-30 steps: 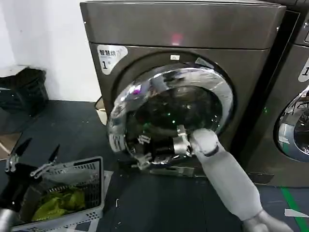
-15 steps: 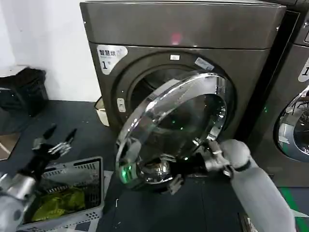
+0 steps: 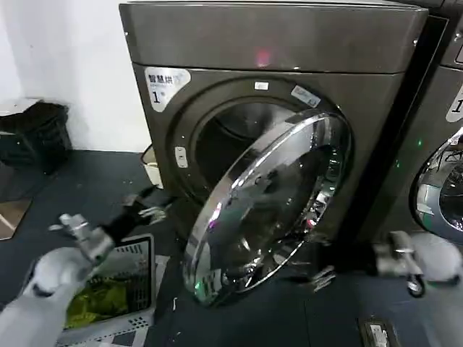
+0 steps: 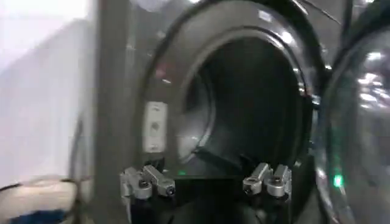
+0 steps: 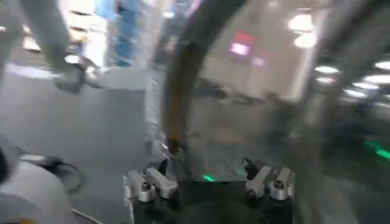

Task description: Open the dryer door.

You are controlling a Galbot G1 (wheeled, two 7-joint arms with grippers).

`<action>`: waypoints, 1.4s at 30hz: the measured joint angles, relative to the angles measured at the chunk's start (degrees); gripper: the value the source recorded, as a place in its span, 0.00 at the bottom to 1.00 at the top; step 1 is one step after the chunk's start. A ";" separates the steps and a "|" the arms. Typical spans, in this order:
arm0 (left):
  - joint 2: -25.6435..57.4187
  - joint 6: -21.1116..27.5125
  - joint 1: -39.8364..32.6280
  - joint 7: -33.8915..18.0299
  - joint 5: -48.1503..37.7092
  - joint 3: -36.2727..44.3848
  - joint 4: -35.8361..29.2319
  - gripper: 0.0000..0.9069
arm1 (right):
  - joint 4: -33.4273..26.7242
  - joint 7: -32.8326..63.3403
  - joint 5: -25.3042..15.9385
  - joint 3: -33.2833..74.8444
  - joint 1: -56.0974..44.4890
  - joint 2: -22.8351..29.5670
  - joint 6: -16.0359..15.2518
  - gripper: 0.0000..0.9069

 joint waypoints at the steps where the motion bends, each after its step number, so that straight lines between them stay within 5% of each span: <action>1: -0.22 -0.59 -1.03 1.03 0.01 1.14 0.48 1.00 | 0.11 1.09 -0.18 2.46 -0.95 0.85 -0.12 1.00; 10: -1.01 -4.81 -8.91 4.55 -2.46 11.66 -0.52 1.00 | 3.61 15.59 -2.06 21.86 -9.15 5.65 -2.04 1.00; 16: -1.04 -4.50 -12.01 6.24 -4.90 17.95 -1.29 1.00 | 6.07 36.57 -1.71 29.00 -11.68 7.50 -4.69 1.00; 24: -0.94 -5.24 -18.43 5.99 -7.98 28.61 -1.74 1.00 | 4.33 57.23 -1.73 36.49 -13.24 5.43 -3.55 1.00; 36: -7.23 -6.10 -27.41 4.21 -7.05 41.52 0.59 1.00 | 1.22 63.13 -7.37 51.90 -16.98 -1.16 -6.47 1.00; 42: -11.61 -6.28 -32.48 2.97 -7.16 46.99 4.31 1.00 | 2.28 61.87 -6.77 57.11 -18.93 -2.07 -5.41 1.00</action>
